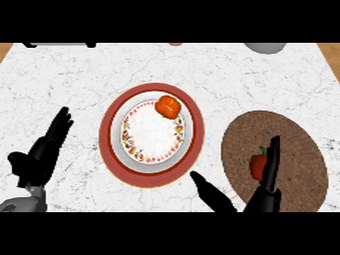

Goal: Pick the squash from the placemat and place it in the plate

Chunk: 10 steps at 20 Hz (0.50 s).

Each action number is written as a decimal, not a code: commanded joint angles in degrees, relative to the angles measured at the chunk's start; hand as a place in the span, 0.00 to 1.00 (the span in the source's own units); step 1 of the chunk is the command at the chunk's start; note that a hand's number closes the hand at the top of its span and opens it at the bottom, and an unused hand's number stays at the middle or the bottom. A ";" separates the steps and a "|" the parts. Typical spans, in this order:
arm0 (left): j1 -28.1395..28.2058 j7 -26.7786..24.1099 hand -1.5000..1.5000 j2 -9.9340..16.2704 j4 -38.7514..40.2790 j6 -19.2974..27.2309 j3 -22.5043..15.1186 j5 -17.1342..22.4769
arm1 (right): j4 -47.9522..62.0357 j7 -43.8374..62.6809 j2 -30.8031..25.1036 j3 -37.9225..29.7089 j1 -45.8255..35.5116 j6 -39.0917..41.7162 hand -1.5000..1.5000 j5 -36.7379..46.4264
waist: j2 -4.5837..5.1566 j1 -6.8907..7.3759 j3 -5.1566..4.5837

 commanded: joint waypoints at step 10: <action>1.00 0.87 0.50 -1.30 -2.11 -0.10 -0.85 -1.67 | -0.55 -14.98 -15.85 9.03 7.65 -18.52 0.00 -19.30 | 0.04 0.07 -0.01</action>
